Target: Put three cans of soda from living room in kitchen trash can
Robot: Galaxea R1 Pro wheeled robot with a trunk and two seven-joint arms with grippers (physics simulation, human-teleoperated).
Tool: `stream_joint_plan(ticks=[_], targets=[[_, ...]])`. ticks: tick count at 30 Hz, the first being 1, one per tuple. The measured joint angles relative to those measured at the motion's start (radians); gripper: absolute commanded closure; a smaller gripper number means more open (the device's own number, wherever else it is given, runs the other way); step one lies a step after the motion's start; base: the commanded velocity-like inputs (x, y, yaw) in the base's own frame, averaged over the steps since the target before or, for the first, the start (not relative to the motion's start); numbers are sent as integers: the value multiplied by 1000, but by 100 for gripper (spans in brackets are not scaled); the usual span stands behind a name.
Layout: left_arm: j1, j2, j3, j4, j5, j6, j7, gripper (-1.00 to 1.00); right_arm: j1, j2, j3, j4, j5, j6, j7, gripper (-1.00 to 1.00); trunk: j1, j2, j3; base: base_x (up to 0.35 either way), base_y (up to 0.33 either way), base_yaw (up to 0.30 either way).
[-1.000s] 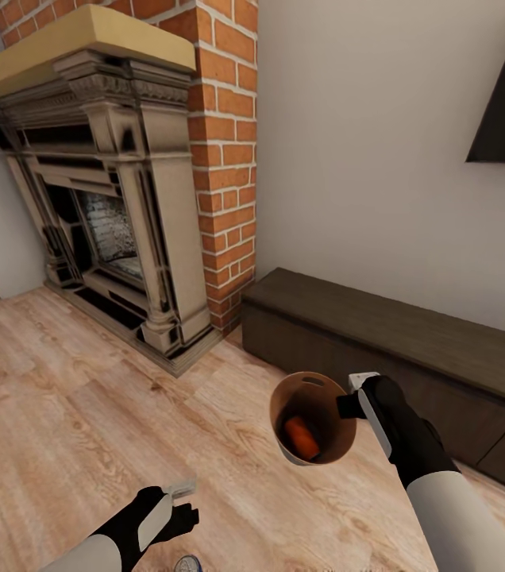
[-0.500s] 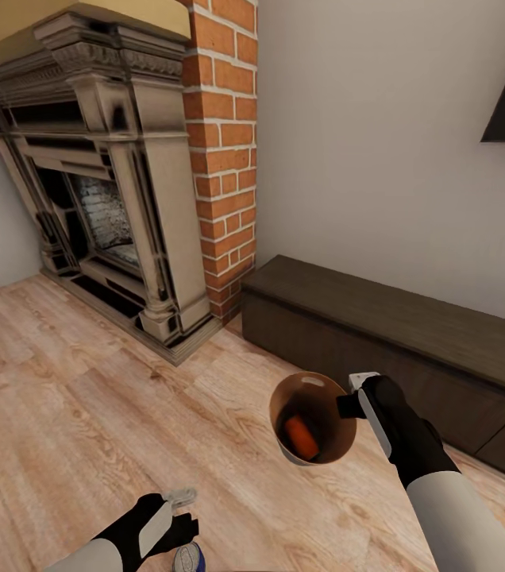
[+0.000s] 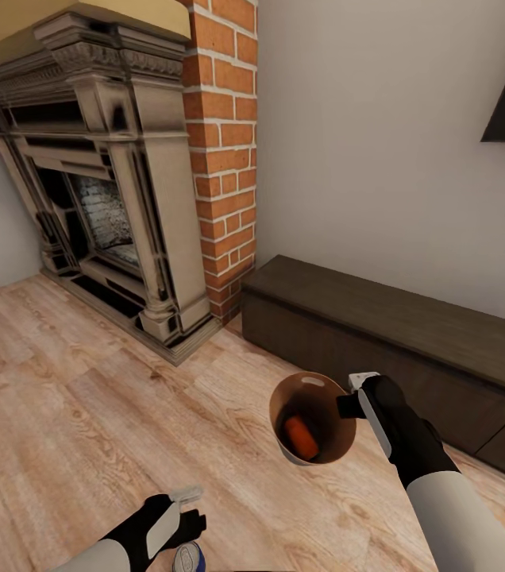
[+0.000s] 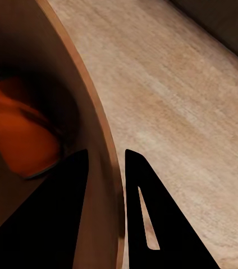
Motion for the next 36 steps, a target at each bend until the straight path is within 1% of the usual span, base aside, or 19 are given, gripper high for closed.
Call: stream_joint_plan(ticks=[4, 10, 21, 27, 35, 36], targets=[[0, -2, -1, 0, -1, -4, 0, -100, 0, 0, 0, 0, 0, 0, 0, 100, 0, 0, 0, 0, 0, 0], [0, -2, -1, 0, -1, -4, 0, -100, 0, 0, 0, 0, 2, 0, 0, 100, 3, -1, -23, 0, 0, 0], [-1, 1, -2, 0, 0, -7, -1, -100, 0, 0, 0, 0, 2, 0, 0, 100, 3, -1, -23, 0, 0, 0], [-1, 2, -2, 0, -1, -34, -1, -100, 0, 0, 0, 0, 1, 0, 0, 100, 5, -3, -46, 0, 0, 0], [-2, 1, -2, 0, -1, -45, 0, -100, 0, 0, 0, 0, 0, 0, 0, 100, 5, -3, -46, 0, 0, 0], [-2, 1, -2, 0, -1, -46, 0, -100, 0, 0, 1, 0, 0, 0, 0, 100, 6, -3, -50, 0, 0, 0]])
